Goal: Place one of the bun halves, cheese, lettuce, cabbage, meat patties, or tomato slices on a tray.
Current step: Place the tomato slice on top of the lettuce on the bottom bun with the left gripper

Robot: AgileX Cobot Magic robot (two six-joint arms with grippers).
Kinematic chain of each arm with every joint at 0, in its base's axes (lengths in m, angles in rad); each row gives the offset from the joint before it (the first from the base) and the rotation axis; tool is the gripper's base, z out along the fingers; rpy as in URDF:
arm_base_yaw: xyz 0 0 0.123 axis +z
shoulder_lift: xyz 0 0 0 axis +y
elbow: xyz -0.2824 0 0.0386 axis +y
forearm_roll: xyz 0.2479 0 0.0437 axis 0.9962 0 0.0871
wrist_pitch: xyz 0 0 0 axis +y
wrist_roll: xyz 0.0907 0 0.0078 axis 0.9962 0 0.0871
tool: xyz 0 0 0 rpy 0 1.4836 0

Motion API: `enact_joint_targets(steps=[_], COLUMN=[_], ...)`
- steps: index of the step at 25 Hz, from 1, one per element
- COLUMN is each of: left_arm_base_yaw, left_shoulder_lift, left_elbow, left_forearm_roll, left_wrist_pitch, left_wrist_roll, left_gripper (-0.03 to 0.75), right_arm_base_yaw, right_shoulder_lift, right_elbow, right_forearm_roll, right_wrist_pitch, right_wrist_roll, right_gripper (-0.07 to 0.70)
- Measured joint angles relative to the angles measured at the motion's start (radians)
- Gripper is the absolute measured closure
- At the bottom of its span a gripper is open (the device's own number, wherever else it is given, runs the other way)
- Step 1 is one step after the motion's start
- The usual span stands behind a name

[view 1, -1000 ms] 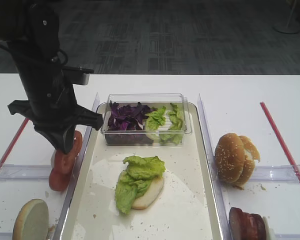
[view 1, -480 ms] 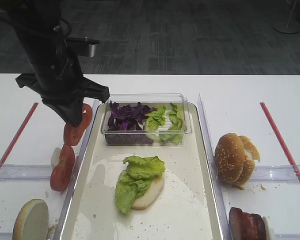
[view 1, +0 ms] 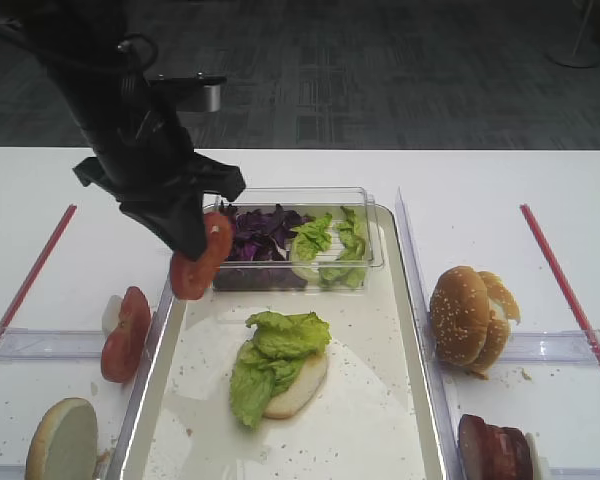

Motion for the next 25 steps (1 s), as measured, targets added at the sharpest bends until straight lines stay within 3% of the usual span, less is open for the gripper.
enact_joint_targets(steps=[6,20,25], left_arm_base_yaw=[0.0,0.0,0.0], left_shoulder_lift=[0.0,0.0,0.0], left_elbow=[0.0,0.0,0.0], left_forearm_roll=[-0.24,-0.531,-0.548], left_wrist_pitch=[0.0,0.0,0.0], left_wrist_roll=[0.132,0.226,0.229], left_gripper=[0.703,0.704,0.704], right_arm_base_yaw=[0.0,0.0,0.0], right_shoulder_lift=[0.0,0.0,0.0], right_elbow=[0.0,0.0,0.0], right_forearm_roll=[0.0,0.0,0.0], right_wrist_pitch=[0.0,0.0,0.0], right_wrist_roll=[0.0,0.0,0.0], right_gripper=[0.061,0.061,0.061])
